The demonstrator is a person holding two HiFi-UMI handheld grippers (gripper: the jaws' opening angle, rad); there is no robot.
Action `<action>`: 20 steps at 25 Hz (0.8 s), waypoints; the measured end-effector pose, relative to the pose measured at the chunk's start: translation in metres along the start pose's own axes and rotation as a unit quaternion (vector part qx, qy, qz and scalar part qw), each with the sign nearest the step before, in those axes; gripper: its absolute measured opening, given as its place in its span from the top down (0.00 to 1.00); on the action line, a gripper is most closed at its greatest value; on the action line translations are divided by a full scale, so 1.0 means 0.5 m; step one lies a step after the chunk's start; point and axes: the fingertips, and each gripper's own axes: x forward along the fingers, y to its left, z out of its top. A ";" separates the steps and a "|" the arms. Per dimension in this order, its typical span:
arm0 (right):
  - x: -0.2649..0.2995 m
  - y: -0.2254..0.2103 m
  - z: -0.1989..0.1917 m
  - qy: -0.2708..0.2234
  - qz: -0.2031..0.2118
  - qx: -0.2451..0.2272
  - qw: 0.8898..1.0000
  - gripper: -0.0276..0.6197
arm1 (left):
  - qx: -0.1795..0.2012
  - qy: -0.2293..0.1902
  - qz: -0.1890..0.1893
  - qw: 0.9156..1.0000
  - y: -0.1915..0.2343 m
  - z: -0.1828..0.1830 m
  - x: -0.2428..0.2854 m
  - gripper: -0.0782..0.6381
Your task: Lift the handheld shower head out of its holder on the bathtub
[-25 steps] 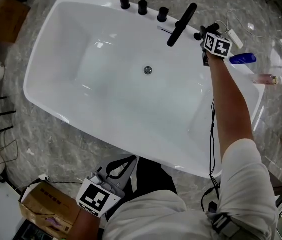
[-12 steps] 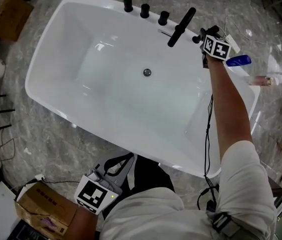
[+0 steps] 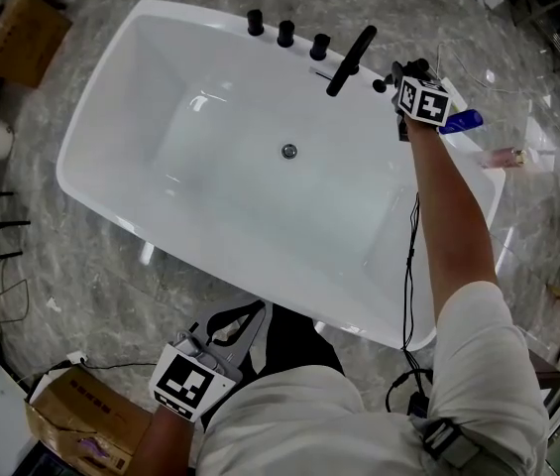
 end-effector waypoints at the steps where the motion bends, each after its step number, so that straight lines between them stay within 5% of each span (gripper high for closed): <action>1: -0.007 0.000 0.002 -0.002 0.000 -0.001 1.000 0.73 | 0.003 -0.002 0.000 1.000 -0.005 0.000 -0.003 0.88; 20: -0.192 0.044 0.107 -0.039 0.004 -0.014 0.999 0.73 | 0.037 -0.020 -0.027 0.999 -0.061 0.012 -0.104 0.88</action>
